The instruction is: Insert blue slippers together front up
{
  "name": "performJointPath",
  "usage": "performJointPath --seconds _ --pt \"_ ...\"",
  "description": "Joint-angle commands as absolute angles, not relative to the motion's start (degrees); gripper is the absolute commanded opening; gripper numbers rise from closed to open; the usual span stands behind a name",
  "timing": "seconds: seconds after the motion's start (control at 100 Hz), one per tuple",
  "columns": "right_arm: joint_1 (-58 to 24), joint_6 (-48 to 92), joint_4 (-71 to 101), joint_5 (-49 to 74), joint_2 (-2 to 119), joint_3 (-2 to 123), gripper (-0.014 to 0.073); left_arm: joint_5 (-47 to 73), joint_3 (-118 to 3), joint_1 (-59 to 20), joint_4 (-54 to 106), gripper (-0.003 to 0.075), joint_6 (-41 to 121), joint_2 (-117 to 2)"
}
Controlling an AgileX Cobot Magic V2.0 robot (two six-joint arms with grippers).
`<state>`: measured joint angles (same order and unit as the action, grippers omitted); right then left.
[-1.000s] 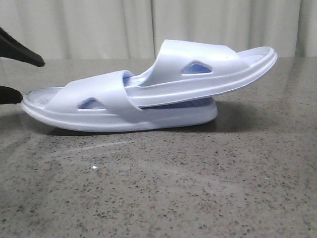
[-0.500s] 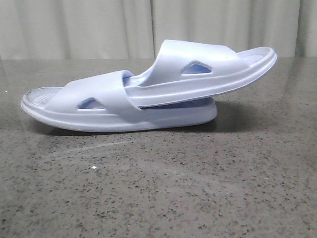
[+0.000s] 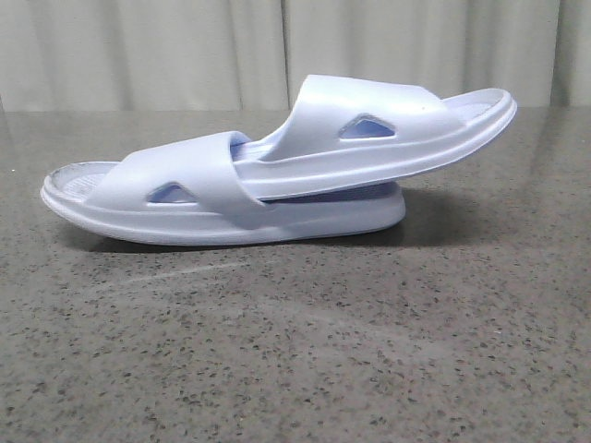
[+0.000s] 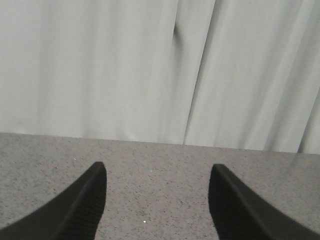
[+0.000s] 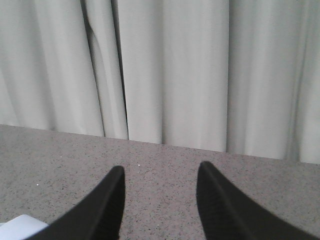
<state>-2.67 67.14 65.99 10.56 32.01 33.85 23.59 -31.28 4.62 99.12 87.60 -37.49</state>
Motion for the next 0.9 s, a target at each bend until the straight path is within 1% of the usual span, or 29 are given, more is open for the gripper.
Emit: performJointPath --seconds 0.0,0.12,0.26,0.64,0.89 --pt "-2.7 68.0 65.7 7.1 30.5 34.9 0.0281 20.0 -32.0 2.4 99.1 0.0391 88.5 -34.6" --pt "-2.7 69.4 65.7 4.9 27.0 32.8 0.0281 16.3 -30.3 -0.7 96.6 0.0391 88.6 -30.6" --pt "-2.7 70.5 65.7 5.3 21.6 30.4 0.0281 16.2 -28.0 -2.9 93.8 0.0391 88.6 -26.0" --pt "-2.7 70.7 65.6 6.1 5.0 19.2 0.0281 15.5 -18.6 -3.0 91.7 0.0391 88.5 -15.1" --pt "-2.7 70.7 65.6 6.7 2.9 13.1 0.0281 14.9 -11.1 -3.0 92.4 0.0391 87.4 -13.1"
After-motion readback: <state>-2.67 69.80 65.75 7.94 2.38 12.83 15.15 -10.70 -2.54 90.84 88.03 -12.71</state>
